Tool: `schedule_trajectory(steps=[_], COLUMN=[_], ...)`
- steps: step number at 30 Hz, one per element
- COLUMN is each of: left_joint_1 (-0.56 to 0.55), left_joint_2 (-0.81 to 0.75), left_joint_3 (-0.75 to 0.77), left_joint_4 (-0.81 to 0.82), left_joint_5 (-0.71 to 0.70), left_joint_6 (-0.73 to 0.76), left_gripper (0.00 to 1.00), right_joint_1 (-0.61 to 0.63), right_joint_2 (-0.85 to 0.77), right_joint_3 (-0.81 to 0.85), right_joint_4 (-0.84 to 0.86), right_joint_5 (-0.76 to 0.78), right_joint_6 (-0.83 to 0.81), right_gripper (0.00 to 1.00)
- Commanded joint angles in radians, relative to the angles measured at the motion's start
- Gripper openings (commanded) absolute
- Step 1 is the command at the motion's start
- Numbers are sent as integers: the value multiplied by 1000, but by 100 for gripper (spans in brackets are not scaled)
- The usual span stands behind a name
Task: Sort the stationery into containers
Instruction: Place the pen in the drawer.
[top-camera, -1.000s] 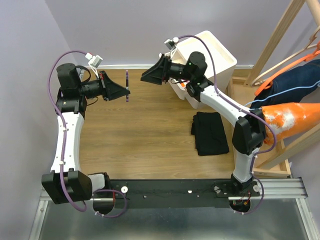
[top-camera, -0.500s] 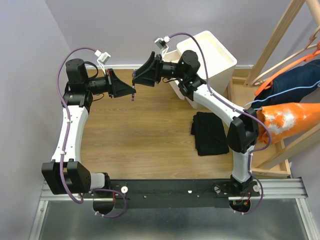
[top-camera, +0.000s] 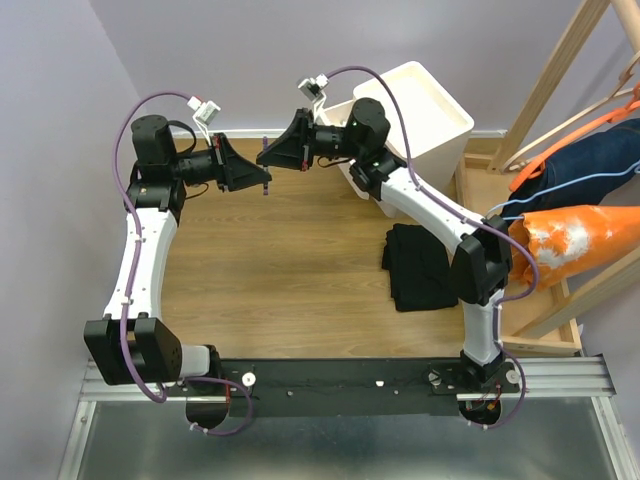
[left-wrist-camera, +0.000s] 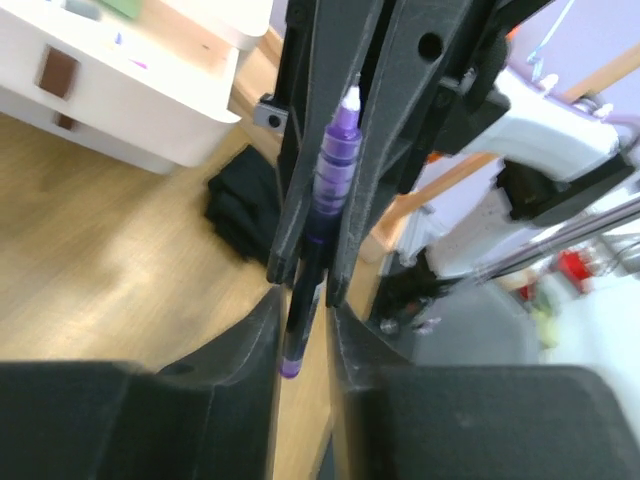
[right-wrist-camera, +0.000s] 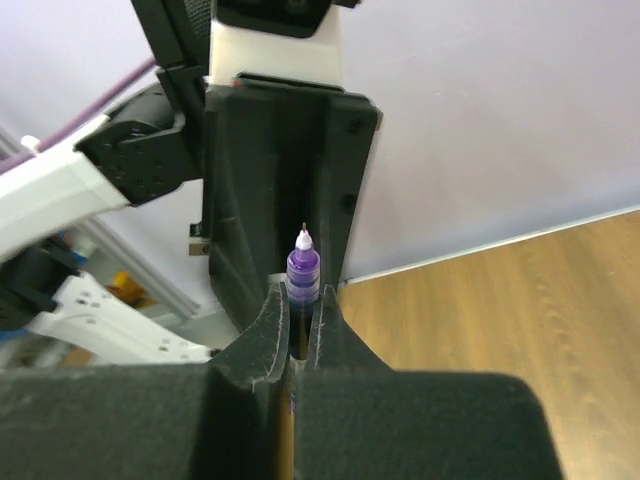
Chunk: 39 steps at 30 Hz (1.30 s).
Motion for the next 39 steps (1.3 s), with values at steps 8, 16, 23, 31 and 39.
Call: schedule_trajectory(steps=[8,16,23,31,39], left_joint_1=[128,167,167,167,167], left_joint_2=[-153,-207,-265,-278,-284], left_joint_3=[-51,-128,-191,-214,-232], left_joint_4=[-256,-411,-350,-332,-307], left_joint_5=[-151,-154,-166,-164,-169], left_joint_6=[233,373,332,299,279], left_gripper=[99,99,99,99,99], right_joint_1=[-46,-160,-195,-215,-216], right_joint_2=[12,138,153,196,209], right_joint_3=[383,623,583,563,550], right_joint_4=[-893,-1360,-1336,-1311,-1276], right_joint_5=[233,449,650,753,836], right_joint_6=[-687,-956,-1011,-1011,-955], right_gripper=[1,0,1,0,51])
